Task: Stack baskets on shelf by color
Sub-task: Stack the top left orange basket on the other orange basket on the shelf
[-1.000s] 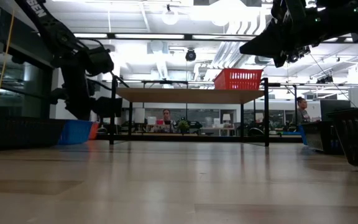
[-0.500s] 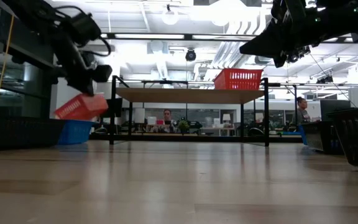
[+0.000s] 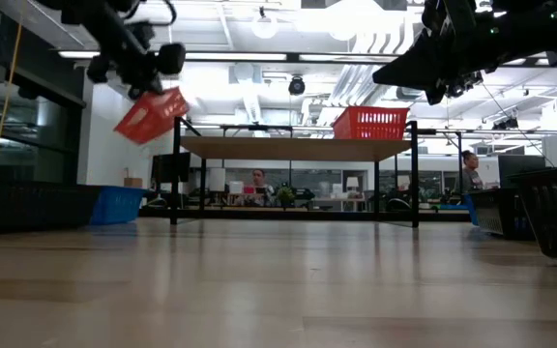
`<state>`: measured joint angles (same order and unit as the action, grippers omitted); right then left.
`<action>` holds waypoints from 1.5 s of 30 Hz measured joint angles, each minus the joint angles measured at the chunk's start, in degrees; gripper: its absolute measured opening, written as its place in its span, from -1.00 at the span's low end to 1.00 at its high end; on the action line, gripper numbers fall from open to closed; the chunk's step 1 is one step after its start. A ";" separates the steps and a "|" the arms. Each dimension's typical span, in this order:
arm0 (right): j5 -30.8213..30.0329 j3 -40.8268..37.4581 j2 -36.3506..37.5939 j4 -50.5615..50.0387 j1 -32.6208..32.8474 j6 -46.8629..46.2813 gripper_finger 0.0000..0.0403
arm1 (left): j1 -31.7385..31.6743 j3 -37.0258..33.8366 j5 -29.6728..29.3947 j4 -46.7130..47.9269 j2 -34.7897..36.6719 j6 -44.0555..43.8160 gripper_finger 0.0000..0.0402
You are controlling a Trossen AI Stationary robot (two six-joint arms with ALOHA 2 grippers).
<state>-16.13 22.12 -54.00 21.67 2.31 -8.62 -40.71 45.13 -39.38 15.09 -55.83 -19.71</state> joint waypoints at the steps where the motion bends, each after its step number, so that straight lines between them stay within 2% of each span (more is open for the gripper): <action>1: -0.01 -0.01 0.00 0.00 -0.02 0.00 -1.00 | 1.14 0.92 -0.65 -0.05 0.00 0.94 -1.00; 9: -0.01 0.01 0.00 0.63 -0.01 0.08 -1.00 | 13.40 7.28 -5.95 -4.58 -0.02 11.30 -1.00; 16: 1.66 0.01 0.00 7.00 0.00 2.62 -1.00 | 27.98 12.17 -12.14 -8.79 -2.91 26.22 -1.00; 18: 3.39 -0.01 0.00 9.67 0.00 2.64 -1.00 | 32.65 13.14 -15.50 -8.80 -5.19 31.64 -1.00; 23: 7.68 0.11 0.01 16.65 0.00 0.43 -1.00 | 42.47 13.90 -28.39 -9.07 -12.95 43.86 -1.00; 25: 7.91 1.62 0.00 15.24 0.08 -0.53 -1.00 | 44.97 13.90 -32.87 -9.25 -16.53 47.11 -1.00; 28: 5.54 6.79 -0.49 7.23 0.93 -1.42 -0.95 | 47.20 13.90 -37.40 -11.20 -21.92 51.16 -1.00; 31: 0.42 14.34 -2.53 -3.21 2.25 -0.44 -0.79 | 48.17 13.90 -38.44 -15.72 -26.91 55.91 -1.00; 38: -16.24 32.29 -11.32 -24.14 3.50 1.94 -0.17 | 48.16 13.92 -38.73 -32.02 -38.54 73.03 -1.00; 42: -20.85 39.12 -16.63 -29.14 3.45 0.45 0.10 | 47.14 13.91 -38.93 -41.06 -43.43 82.06 -1.00; 45: -22.33 41.89 -20.04 -29.90 3.48 -1.73 0.18 | 46.32 13.91 -39.02 -46.11 -45.80 86.31 -1.00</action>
<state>-38.47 64.01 -74.04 -8.23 5.78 -10.35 5.61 59.03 -78.40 -31.02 -101.64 66.60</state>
